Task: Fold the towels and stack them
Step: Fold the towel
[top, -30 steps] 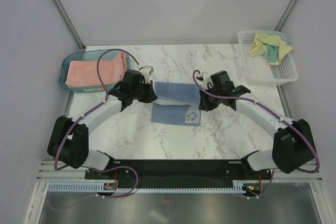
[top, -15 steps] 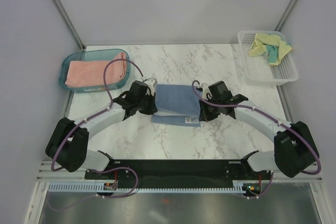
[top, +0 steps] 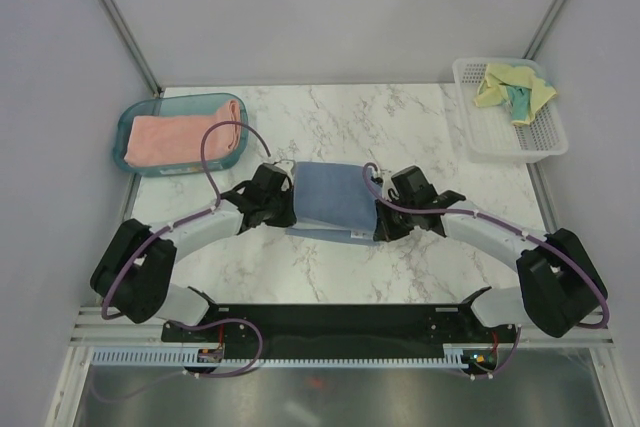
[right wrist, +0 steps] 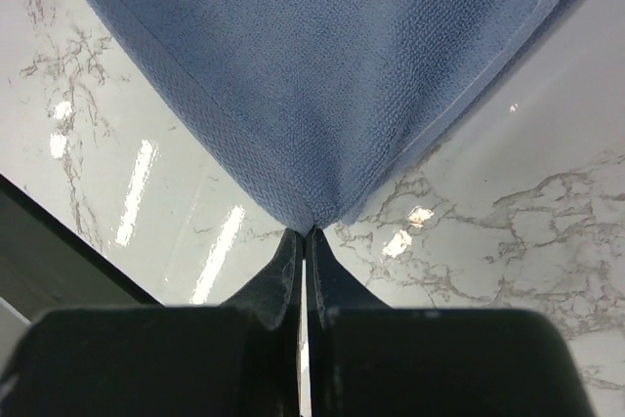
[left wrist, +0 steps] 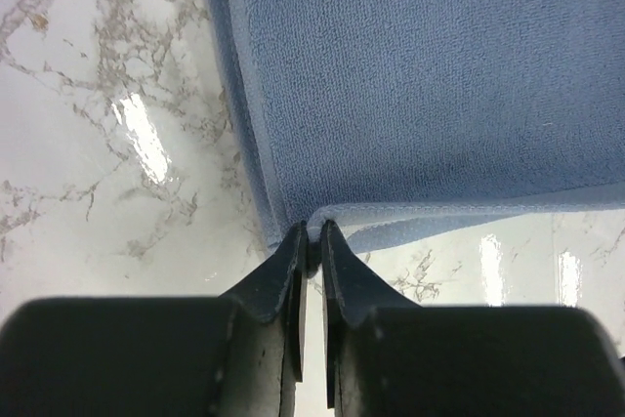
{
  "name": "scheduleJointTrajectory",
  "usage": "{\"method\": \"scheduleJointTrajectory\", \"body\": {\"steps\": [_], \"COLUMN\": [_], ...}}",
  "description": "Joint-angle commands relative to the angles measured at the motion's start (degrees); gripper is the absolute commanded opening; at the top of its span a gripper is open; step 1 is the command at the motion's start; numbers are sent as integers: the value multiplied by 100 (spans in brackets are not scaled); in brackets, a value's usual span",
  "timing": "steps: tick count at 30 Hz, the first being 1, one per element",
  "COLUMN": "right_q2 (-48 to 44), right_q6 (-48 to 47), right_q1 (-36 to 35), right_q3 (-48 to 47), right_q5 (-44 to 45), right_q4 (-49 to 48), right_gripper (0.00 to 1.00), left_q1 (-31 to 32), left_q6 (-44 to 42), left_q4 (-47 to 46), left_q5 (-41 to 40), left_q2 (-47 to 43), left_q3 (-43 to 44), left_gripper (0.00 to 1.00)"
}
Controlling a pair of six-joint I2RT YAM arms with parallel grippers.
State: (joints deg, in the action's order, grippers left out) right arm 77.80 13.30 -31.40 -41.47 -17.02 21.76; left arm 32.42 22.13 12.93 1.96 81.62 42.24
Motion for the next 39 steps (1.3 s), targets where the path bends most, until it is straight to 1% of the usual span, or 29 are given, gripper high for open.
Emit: {"method": "scheduleJointTrajectory", "body": {"steps": [1,4,5,6,10,11,14,18,22,23,25,26,27,28,29,30,31,32,33,34,35,36,37,39], "right_q2": [16,-80,-150,-212,-528,-546,-573,-608,-591,-564,-442,-398,-354,-310,-318,-388,-432,-493,-563,-721,-792,-871,-985,-1073], "right_q6": [129,164,208,208,217,226,269,515,805,832,894,902,911,946,964,990,1025,1043,1043,1095,1131,1174,1218,1324], "right_q1": [-15,-103,-95,-103,-95,-95,-95,-121,-209,-218,-253,-270,-297,-340,-349,-358,-358,-358,-358,-358,-358,-350,-358,-358], "right_q3": [87,96,87,52,-185,-220,-204,252,701,754,860,834,808,790,781,772,764,737,676,632,580,431,351,80], "right_q5": [190,330,444,636,875,893,832,595,410,418,366,348,339,339,348,365,374,374,383,462,549,646,734,919], "right_q4": [-23,-40,-49,-40,-31,-23,39,-110,-627,-699,-804,-822,-822,-796,-779,-752,-630,-551,-454,-244,-94,64,213,521], "right_gripper": [0,0,0,0,0,0,0,0,0,0,0,2,5,9,11,20,25,27,30,36,39,42,47,51], "left_q1": [1,44,79,88,89,89,89,89,89,97,115,115,124,124,150,168,185,203,203,203,203,203,203,203], "left_q6": [195,178,117,64,-296,-384,-342,-122,115,125,142,169,186,213,230,265,353,397,432,493,520,529,512,345], "left_q4": [-62,-141,-176,-211,-308,-308,-256,-124,-115,-115,-10,51,95,157,210,254,332,551,631,719,911,1018,1088,1133], "left_q5": [-565,-573,-582,-608,-1038,-1118,-1320,-1409,-1094,-1049,-1057,-1083,-1083,-1049,-1074,-1109,-1275,-1398,-1504,-1723,-1855,-1979,-2145,-2182], "left_q2": [108,-23,-85,-155,-393,-428,-525,-525,-385,-323,-157,-121,-86,-68,-76,-111,-146,-269,-348,-436,-515,-646,-683,-657], "left_q3": [-110,-137,-111,-84,240,354,347,57,-145,-172,-181,-146,-128,-119,-76,-67,-41,29,56,100,205,310,416,802], "left_gripper": [14,4,2,2,2,2,2,2,3,9,13,18,21,27,38,43,48,58,62,65,72,73,74,75]}}
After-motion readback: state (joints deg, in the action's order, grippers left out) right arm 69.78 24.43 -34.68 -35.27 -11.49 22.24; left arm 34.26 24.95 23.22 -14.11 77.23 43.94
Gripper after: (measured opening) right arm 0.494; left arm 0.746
